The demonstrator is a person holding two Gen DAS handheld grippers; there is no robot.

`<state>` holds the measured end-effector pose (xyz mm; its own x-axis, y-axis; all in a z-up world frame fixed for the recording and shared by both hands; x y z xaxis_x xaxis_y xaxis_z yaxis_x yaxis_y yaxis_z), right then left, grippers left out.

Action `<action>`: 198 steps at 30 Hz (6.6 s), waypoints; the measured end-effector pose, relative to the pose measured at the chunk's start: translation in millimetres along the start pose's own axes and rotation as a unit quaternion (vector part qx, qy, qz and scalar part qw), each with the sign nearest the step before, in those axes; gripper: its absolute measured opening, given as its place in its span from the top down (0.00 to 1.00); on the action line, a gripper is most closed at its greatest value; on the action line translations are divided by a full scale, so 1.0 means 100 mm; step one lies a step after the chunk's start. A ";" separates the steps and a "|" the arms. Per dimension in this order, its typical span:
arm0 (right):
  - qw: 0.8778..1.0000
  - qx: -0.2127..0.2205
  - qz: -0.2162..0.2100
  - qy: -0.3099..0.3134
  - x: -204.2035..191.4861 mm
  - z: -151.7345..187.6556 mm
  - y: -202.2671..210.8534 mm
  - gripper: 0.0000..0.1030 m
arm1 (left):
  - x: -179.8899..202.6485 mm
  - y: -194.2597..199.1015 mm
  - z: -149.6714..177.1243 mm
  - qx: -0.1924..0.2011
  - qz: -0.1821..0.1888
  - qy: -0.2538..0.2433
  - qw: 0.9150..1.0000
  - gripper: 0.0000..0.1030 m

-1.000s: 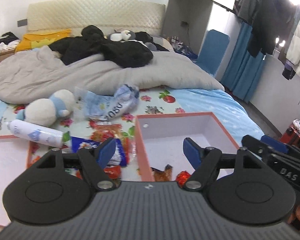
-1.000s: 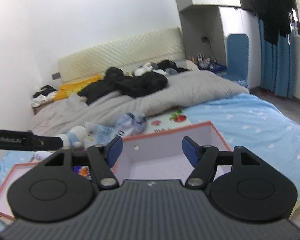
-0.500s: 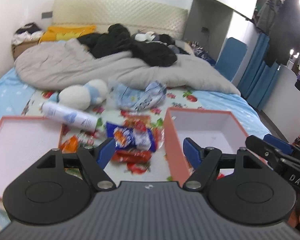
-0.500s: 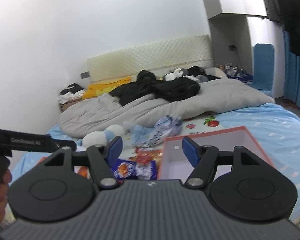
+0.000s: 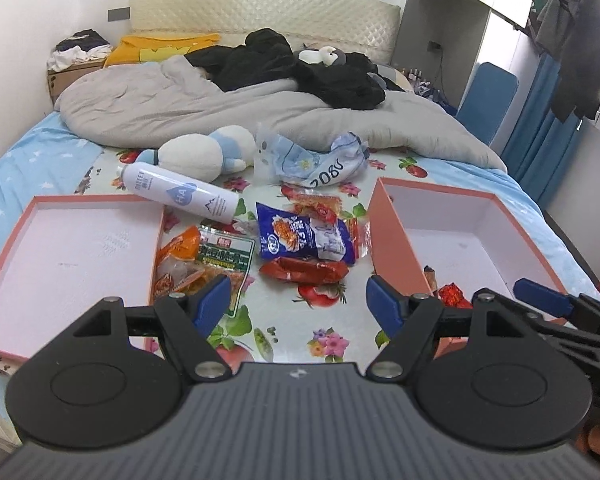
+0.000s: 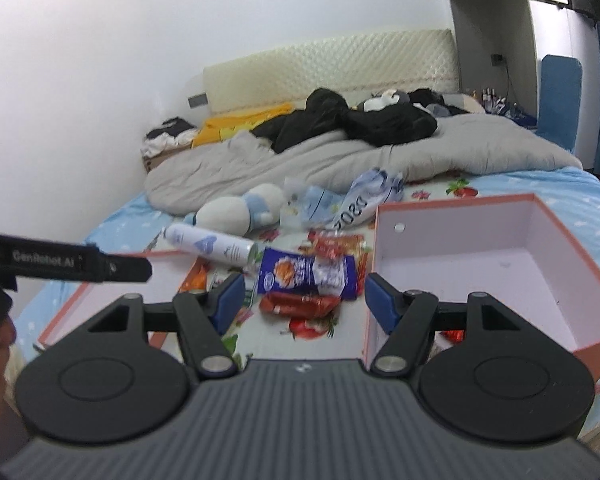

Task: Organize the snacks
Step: 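Withdraw both open tools from the box back toward the snack pile, then grasp the orange snack bag with the left tool while the right tool grasps the red wrapper, then lift the orange bag with the left tool while the right tool lifts the red wrapper, then carry both snacks over the deep pink box and open both tools to release them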

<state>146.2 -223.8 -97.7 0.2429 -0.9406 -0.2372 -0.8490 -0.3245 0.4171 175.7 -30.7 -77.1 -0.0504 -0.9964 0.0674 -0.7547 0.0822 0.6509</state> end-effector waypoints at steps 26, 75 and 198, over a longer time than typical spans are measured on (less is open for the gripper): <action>0.998 -0.055 -0.025 -0.003 -0.30 0.54 -0.37 0.34 | -0.47 -0.38 0.27 -0.030 -0.041 0.014 0.999 0.24; 0.977 -0.181 0.025 0.109 0.11 0.56 -2.80 0.25 | -1.02 -2.83 0.02 -0.119 -0.108 -0.087 0.983 0.25; 0.943 -0.296 0.151 -0.016 2.45 -0.47 -0.75 0.83 | 2.51 -2.28 -0.57 -0.188 0.107 -0.074 0.973 0.46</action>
<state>291.1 -434.7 -146.0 0.0092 -0.9986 -0.0512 -0.4640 -0.0496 0.8844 372.4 -298.8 -165.6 -0.2959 -0.9449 0.1404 -0.4245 0.2617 0.8668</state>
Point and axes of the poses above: each gripper's, at about its wrist camera, not at the fingertips, and y roughly against the way its jaws point, x to its right, z to its underside, the point moved 5 cm from there along -y, roughly the way its jaws point, and after that the axes turned 7 degrees about -z, right-handed, at the moved point
